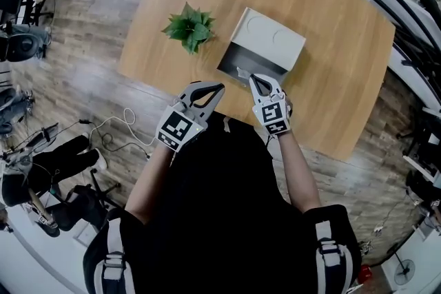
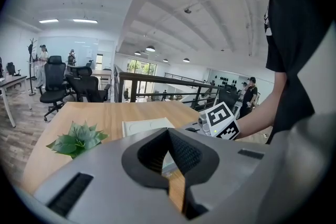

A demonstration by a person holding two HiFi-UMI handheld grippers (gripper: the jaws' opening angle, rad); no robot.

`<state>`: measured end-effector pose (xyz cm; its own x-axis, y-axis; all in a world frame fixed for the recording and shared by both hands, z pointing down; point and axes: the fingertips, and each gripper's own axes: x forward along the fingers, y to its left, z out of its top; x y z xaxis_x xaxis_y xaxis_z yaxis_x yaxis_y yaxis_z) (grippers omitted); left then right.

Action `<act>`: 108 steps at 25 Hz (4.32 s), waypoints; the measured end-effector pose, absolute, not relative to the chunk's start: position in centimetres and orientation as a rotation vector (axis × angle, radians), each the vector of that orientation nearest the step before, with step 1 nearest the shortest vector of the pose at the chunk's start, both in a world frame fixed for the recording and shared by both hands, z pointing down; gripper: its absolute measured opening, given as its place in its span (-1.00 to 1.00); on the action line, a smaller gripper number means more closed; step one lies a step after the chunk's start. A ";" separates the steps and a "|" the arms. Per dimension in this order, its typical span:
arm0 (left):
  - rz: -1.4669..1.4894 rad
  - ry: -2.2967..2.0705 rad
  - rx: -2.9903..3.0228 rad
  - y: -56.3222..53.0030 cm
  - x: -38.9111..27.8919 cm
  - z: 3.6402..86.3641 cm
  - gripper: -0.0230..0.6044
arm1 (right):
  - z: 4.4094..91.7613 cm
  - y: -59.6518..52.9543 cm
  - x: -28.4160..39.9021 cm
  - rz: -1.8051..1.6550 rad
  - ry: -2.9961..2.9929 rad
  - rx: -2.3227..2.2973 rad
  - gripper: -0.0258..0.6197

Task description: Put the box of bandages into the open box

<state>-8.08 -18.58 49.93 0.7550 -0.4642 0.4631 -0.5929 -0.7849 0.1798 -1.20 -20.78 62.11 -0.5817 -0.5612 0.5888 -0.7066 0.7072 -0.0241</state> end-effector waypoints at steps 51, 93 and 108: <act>0.606 -0.614 2.712 -21.8 -5.9 50.2 -0.85 | 68.8 -21.9 -0.9 0.478 -2.184 0.908 -0.83; 0.573 -0.689 2.735 -19.7 -6.3 48.7 -0.85 | 67.6 -19.8 -0.3 0.451 -2.192 0.919 -0.47; 0.555 -0.735 2.743 -17.5 -6.3 48.4 -0.85 | 64.0 -17.0 0.3 0.514 -2.321 1.010 -0.84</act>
<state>-6.33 -17.46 48.42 0.8005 -0.4272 0.4204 -0.5215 -0.8421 0.1372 0.29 -17.00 63.98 -0.5650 -0.5440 0.6203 -0.7551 0.6440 -0.1230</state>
